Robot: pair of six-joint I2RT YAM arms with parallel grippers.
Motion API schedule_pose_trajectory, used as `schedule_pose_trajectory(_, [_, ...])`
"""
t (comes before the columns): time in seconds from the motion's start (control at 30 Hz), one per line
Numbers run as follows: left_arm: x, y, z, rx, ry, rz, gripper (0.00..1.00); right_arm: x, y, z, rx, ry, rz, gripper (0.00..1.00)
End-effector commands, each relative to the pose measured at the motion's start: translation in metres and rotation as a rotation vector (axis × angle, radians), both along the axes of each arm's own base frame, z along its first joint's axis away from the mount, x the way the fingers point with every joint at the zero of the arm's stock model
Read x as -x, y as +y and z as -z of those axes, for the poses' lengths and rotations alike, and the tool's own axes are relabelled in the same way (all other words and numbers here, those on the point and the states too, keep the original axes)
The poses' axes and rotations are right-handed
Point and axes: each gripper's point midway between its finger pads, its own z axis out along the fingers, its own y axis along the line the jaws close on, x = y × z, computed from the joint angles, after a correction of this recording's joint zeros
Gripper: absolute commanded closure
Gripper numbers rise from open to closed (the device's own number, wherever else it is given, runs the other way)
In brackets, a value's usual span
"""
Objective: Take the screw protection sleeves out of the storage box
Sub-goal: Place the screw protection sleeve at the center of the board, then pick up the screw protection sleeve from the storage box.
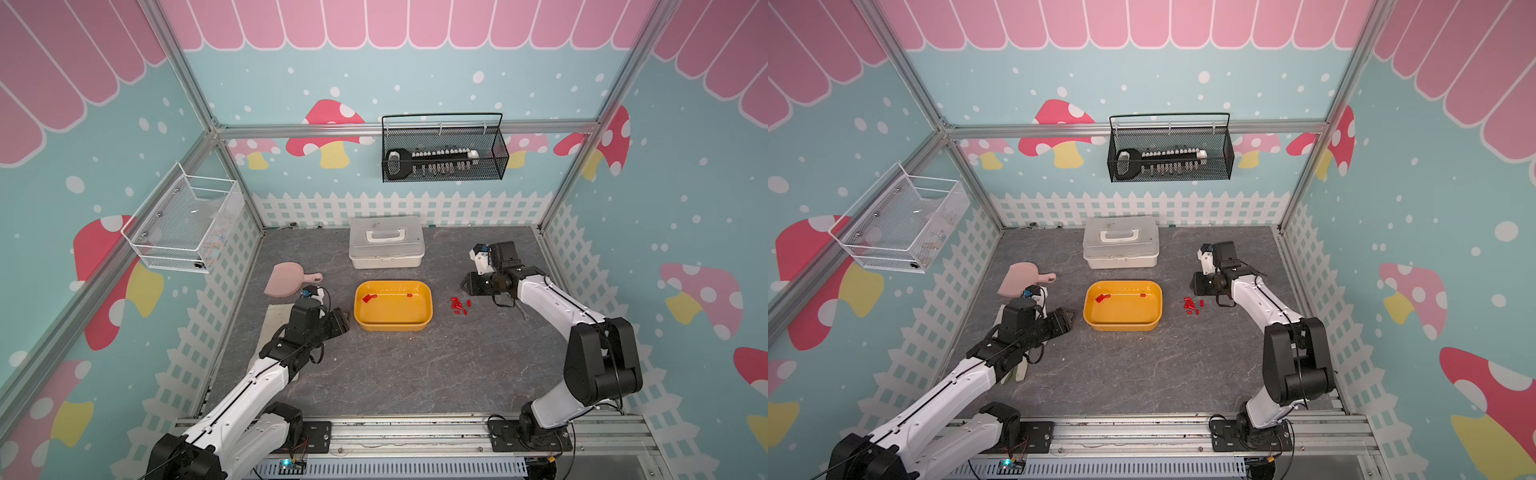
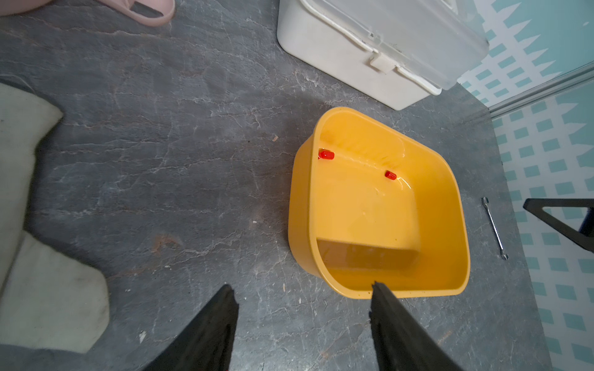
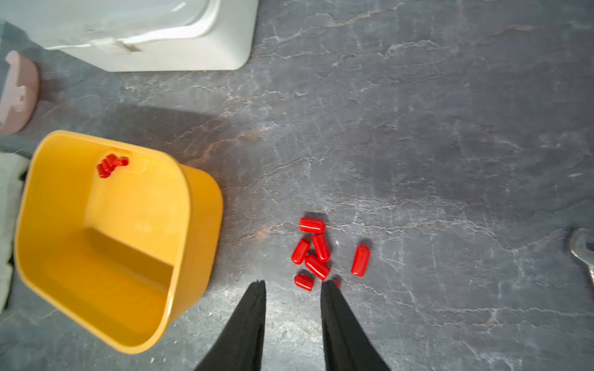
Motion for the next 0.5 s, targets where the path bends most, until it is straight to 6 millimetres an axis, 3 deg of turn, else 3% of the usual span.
schedule_pose_trajectory(0.0, [-0.006,-0.002,-0.009,-0.002,-0.030,-0.001,0.33,0.009,0.022,-0.026,-0.046,-0.034,-0.099,0.66])
schedule_pose_trajectory(0.3, [-0.007,-0.005,-0.006,-0.003,-0.030,0.001,0.33,0.029,0.083,-0.039,0.077,-0.050,-0.302,0.62])
schedule_pose_trajectory(0.47, [-0.006,-0.007,-0.004,-0.003,-0.027,0.004,0.33,0.027,0.116,-0.035,0.124,-0.050,-0.353,0.55])
